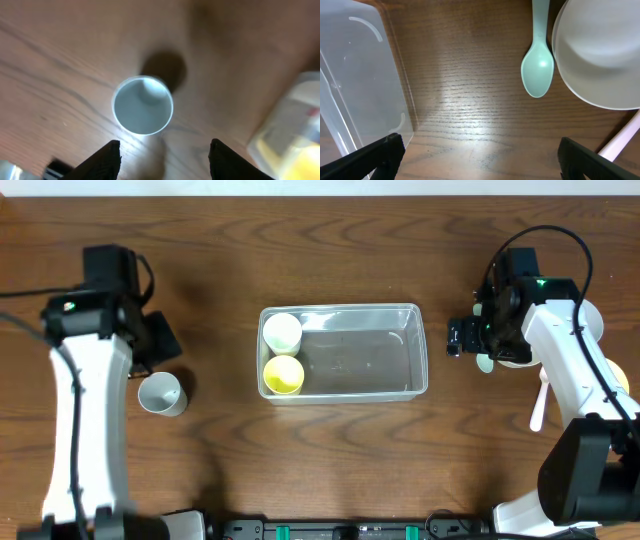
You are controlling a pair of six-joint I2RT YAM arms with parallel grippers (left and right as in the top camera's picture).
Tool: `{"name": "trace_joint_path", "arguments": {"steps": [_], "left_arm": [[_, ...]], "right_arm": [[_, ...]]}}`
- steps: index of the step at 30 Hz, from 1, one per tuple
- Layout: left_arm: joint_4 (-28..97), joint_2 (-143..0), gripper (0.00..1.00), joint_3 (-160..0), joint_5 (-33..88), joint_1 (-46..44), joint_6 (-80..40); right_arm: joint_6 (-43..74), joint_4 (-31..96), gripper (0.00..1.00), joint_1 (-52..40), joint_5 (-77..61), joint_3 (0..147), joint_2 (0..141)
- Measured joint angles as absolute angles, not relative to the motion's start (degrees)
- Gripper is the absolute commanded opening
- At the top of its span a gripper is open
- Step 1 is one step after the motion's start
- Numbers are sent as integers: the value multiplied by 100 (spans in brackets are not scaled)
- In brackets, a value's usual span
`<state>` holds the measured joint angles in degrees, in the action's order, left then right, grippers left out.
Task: Pack container
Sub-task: 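Grasp the grey cup with the left gripper, then place the grey cup in the container and retract the left arm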
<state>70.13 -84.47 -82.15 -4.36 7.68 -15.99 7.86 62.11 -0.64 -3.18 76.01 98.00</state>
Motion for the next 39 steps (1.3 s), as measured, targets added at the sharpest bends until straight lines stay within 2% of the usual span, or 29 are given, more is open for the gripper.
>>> {"name": "trace_joint_path", "arguments": {"steps": [10, 14, 16, 17, 20, 31, 34, 39], "left_arm": [[6114, -9714, 56, -6711, -34, 891, -1634], [5918, -10071, 28, -6676, 32, 891, -1625], [5837, -10151, 19, -6674, 60, 891, -1634], [5824, -10160, 19, -6674, 71, 891, -1640], [5854, -10151, 7, -6683, 82, 891, -1638], [6573, -9391, 6, -7802, 89, 554, -1632], [6702, -8991, 6, -8436, 69, 25, -1629], [6344, -8611, 6, -9295, 71, -1345, -1398]], "right_arm": [[784, 6235, 99, -64, -318, 7601, 9800], [784, 6254, 99, -64, -318, 7601, 9800], [784, 6274, 99, -64, -318, 7601, 9800], [784, 6285, 99, -64, -318, 7601, 9800], [784, 6296, 99, -64, -318, 7601, 9800], [784, 6294, 99, -64, -318, 7601, 9800], [781, 6274, 99, -64, -318, 7601, 9800], [781, 6267, 99, -64, -318, 7601, 9800]]}}
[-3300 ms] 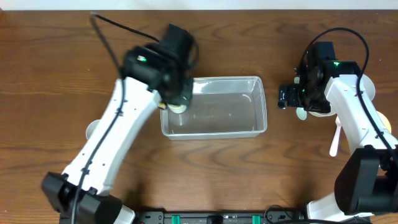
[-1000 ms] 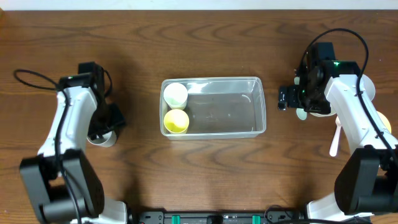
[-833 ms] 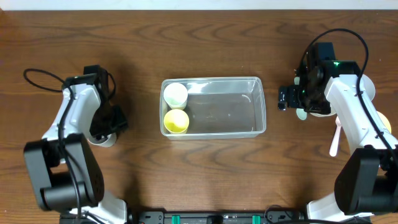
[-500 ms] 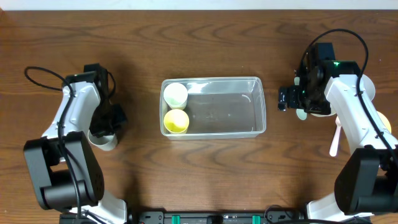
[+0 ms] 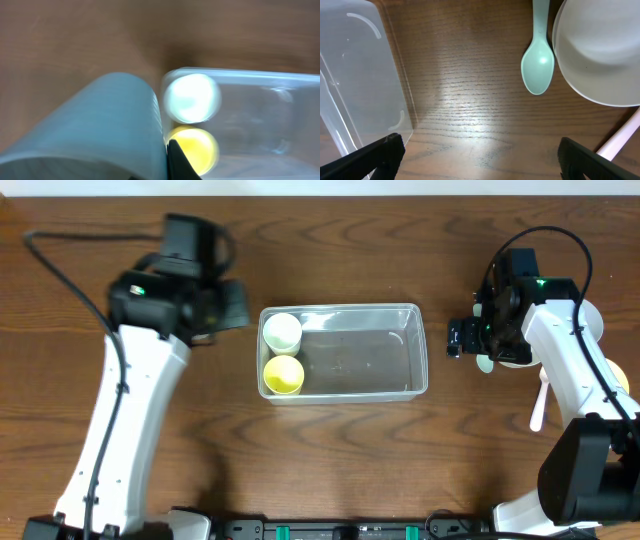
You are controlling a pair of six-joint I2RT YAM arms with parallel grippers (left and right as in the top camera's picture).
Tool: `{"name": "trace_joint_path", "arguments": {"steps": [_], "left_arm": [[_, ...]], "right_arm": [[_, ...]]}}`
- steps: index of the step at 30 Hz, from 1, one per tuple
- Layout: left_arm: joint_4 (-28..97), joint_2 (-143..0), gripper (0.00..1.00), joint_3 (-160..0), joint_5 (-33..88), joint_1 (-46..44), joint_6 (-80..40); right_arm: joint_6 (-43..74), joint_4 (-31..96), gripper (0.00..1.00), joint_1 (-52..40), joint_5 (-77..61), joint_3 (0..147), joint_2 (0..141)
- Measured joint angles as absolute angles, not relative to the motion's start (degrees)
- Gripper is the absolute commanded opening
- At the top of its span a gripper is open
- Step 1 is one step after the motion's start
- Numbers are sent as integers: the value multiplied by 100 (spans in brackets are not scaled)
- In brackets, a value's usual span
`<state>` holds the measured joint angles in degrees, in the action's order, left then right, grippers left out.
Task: Pack container
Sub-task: 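Place the grey cup in the container and retract the left arm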
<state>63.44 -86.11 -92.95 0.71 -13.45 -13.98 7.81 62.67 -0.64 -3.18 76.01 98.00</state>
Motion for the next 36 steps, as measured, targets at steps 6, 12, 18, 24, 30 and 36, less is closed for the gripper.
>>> {"name": "trace_joint_path", "arguments": {"steps": [6, 12, 18, 24, 30, 36], "left_arm": [[5732, -8862, 6, -9391, 110, -2576, -768], [5669, -9826, 6, -9389, 115, -3197, -115], [5655, -10589, 6, -9389, 123, -3494, 268], [5653, -11043, 6, -9389, 130, -3494, 355], [5551, -11528, 7, -9389, 141, -3485, 432], [5542, -11771, 35, -9386, 134, -3306, 508]], "right_arm": [[781, 6267, 99, -64, -318, 7601, 9800], [781, 6265, 99, -64, -318, 7601, 9800], [781, 6265, 99, -64, -318, 7601, 9800], [779, 6265, 99, -64, -318, 7601, 9800], [762, 6267, 99, -64, -318, 7601, 9800], [762, 6267, 99, -64, -318, 7601, 9800]]}}
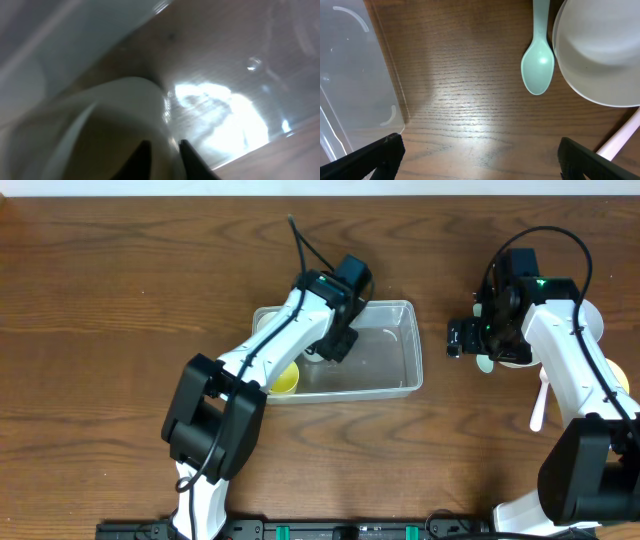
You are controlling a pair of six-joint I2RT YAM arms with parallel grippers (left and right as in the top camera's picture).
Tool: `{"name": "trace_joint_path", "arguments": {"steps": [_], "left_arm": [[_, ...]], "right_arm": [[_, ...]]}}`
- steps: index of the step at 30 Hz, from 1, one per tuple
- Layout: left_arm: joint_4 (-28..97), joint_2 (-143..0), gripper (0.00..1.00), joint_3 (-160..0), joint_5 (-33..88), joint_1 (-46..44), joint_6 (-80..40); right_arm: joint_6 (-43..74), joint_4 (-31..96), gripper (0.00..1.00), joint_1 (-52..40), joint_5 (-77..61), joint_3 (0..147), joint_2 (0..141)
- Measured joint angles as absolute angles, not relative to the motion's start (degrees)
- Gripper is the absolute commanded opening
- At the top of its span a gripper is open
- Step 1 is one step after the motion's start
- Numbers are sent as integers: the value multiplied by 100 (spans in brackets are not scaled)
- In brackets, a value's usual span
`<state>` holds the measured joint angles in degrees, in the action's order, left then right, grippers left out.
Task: Pack container
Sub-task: 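Place the grey cup in the container and retract the left arm, then reach the right gripper to the white plate and grasp it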
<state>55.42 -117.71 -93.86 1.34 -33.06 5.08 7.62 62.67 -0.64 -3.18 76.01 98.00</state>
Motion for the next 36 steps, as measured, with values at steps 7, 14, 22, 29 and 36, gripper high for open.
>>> {"name": "trace_joint_path", "arguments": {"steps": [7, 14, 22, 29, 36], "left_arm": [[5728, -11743, 53, -9485, 104, -3181, 464], [6042, -11183, 58, -10291, 30, -3173, 471], [6340, -9629, 60, -10573, -202, -2191, 309], [6897, -9445, 60, -10534, -38, -364, -602], [6943, -9445, 61, -10180, 585, 683, -1037]], "right_arm": [[760, 6272, 99, -64, -318, 7601, 9800], [760, 6302, 99, -64, -318, 7601, 9800], [760, 6364, 96, -64, -314, 7636, 9743], [714, 6101, 92, -64, 108, 8589, 9050], [493, 5800, 99, 54, 502, 9054, 9094]]}}
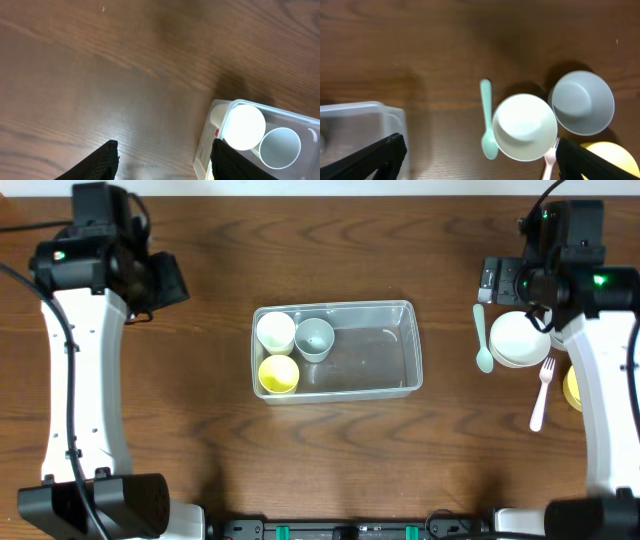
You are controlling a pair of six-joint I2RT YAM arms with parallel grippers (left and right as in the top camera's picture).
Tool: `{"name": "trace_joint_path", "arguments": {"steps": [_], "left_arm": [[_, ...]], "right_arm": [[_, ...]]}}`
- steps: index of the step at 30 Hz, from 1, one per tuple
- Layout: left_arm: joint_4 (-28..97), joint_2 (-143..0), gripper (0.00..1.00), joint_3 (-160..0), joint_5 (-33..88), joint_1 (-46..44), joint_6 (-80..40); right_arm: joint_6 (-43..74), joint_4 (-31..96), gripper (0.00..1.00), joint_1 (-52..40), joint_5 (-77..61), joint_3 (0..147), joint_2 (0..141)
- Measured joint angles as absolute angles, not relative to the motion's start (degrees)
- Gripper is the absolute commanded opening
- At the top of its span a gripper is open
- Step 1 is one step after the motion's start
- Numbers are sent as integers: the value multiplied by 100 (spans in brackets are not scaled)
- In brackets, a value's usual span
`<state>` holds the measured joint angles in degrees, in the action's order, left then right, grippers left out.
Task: Pack container
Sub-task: 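Reach the right gripper to the white plate and grasp it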
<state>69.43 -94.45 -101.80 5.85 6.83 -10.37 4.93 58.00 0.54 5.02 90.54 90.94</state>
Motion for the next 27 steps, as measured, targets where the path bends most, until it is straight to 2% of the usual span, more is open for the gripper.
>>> {"name": "trace_joint_path", "arguments": {"steps": [12, 19, 21, 27], "left_arm": [[6963, -9443, 61, -9885, 784, 755, -1094], [6960, -9445, 61, -9885, 827, 755, -1096], [6960, -9445, 61, -9885, 834, 755, -1096], [6963, -9445, 61, -9885, 851, 755, -1096]], "right_arm": [[386, 5916, 98, 419, 620, 8991, 11461], [327, 6023, 66, 419, 593, 8989, 12022], [316, 6025, 53, 419, 585, 8986, 12062], [305, 6025, 29, 419, 565, 8986, 12066]]}}
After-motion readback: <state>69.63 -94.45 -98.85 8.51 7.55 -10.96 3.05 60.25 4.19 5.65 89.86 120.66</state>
